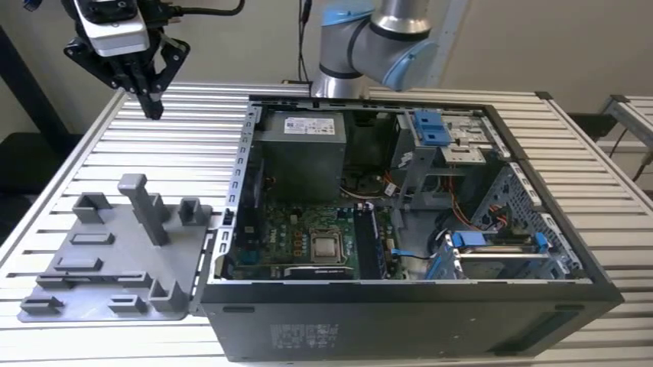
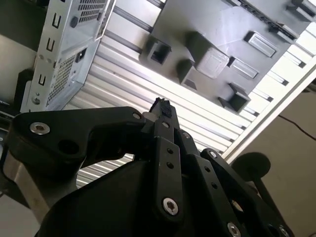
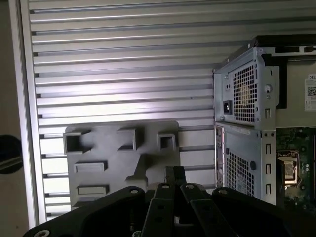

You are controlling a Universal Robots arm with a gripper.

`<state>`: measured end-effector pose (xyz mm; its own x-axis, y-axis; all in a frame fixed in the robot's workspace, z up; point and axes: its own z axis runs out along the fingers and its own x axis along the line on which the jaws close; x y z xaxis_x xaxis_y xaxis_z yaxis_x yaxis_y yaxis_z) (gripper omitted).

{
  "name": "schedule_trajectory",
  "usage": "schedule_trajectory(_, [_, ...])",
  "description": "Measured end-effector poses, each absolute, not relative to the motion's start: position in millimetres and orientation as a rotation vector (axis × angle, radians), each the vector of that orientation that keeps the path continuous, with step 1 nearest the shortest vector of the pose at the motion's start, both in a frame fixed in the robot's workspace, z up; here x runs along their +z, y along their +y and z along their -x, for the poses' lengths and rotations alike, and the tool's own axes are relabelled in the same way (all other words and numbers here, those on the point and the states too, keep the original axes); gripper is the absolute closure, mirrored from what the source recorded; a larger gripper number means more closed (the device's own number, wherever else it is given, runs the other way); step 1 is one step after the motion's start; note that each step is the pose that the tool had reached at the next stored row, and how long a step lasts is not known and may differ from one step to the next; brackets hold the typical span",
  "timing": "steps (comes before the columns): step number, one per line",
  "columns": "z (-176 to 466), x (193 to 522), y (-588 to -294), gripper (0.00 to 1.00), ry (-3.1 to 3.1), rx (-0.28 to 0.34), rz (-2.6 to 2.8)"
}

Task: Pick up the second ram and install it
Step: 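Reach for the second ram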

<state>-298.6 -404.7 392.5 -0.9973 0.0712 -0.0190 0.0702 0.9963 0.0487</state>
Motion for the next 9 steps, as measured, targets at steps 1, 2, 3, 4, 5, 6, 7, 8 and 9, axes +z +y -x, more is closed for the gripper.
schedule_trajectory(1, [301,392,-405,0.89,3.118,0.075,-0.110])
schedule_trajectory(2, [303,392,-405,0.89,3.118,0.075,-0.110])
schedule_trajectory(3, [306,392,-405,0.89,3.118,0.075,-0.110])
schedule_trajectory(4, [308,392,-405,0.89,3.118,0.075,-0.110])
schedule_trajectory(5, [310,392,-405,0.89,3.118,0.075,-0.110])
schedule_trajectory(6, [312,392,-406,0.89,3.118,0.075,-0.110])
schedule_trajectory(7, [314,392,-406,0.89,3.118,0.075,-0.110])
schedule_trajectory(8, [316,392,-406,0.89,3.118,0.075,-0.110])
schedule_trajectory(9, [318,392,-406,0.89,3.118,0.075,-0.110])
